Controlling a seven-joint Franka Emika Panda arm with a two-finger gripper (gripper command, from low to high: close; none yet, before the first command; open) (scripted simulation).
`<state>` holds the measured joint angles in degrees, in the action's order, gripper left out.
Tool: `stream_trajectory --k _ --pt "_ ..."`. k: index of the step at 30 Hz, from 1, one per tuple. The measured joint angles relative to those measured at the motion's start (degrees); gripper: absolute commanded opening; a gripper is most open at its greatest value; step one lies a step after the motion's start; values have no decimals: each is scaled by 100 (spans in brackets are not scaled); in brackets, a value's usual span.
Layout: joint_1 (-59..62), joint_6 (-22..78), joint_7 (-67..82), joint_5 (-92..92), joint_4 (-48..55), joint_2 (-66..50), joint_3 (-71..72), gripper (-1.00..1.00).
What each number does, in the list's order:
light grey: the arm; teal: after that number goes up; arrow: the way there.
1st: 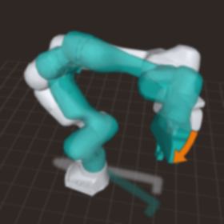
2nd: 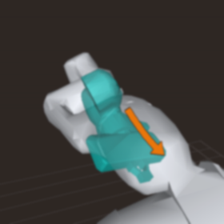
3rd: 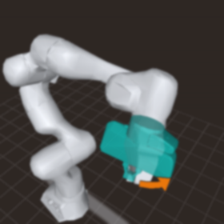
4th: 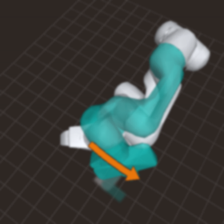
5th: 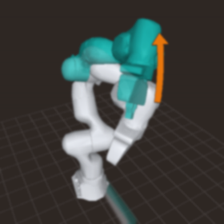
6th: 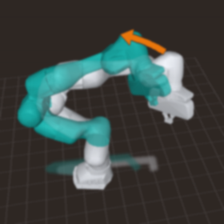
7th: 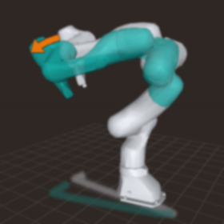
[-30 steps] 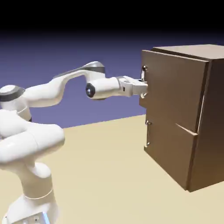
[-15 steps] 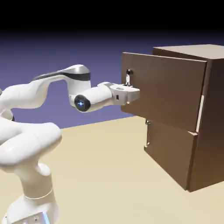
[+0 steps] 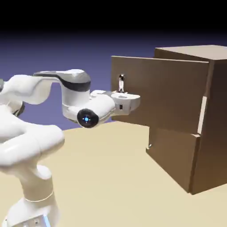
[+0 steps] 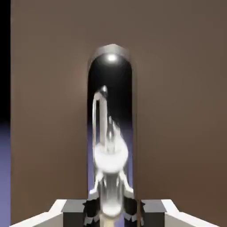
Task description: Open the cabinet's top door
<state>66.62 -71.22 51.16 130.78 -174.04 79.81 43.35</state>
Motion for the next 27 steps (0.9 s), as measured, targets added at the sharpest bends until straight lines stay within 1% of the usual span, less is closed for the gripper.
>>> stream_trajectory --k 7,11,14,20,27 --pt "1292 1742 913 -1352 310 -932 -534 -100" --pt "2114 2610 1676 -2322 736 -1667 -611 -100" --pt "2657 3067 2293 -3070 1141 -2245 -550 -100" --pt "3488 3481 3459 -4534 2088 -3469 -251 -100" --pt "4066 3397 4282 -5918 3218 -4923 213 -100"
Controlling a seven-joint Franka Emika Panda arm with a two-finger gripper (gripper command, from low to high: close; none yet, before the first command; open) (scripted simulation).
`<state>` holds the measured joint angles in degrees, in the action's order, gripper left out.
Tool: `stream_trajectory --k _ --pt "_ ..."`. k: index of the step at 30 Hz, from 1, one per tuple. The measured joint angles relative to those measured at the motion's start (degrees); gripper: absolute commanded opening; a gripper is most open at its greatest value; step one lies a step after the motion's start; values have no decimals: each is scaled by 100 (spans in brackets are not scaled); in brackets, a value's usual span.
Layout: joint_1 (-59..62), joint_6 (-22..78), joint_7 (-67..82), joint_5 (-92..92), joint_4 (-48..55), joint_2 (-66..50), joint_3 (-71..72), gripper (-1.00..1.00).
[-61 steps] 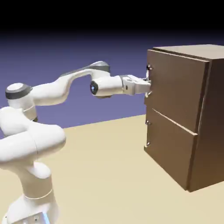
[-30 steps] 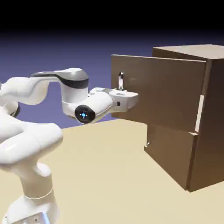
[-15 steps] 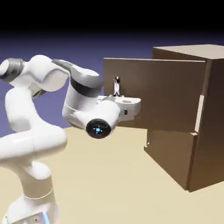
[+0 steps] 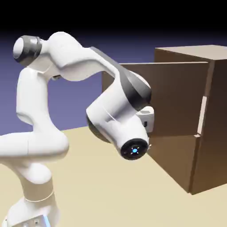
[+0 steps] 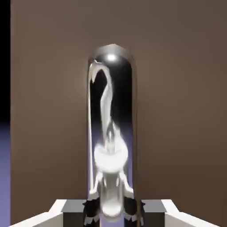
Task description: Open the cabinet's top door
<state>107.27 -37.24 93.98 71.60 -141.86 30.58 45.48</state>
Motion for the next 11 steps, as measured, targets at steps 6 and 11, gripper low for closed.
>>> stream_trajectory --k 6,11 --pt "283 -259 187 -907 914 -1246 422 -100" --pt "350 -497 60 -1504 1583 -2237 701 100"
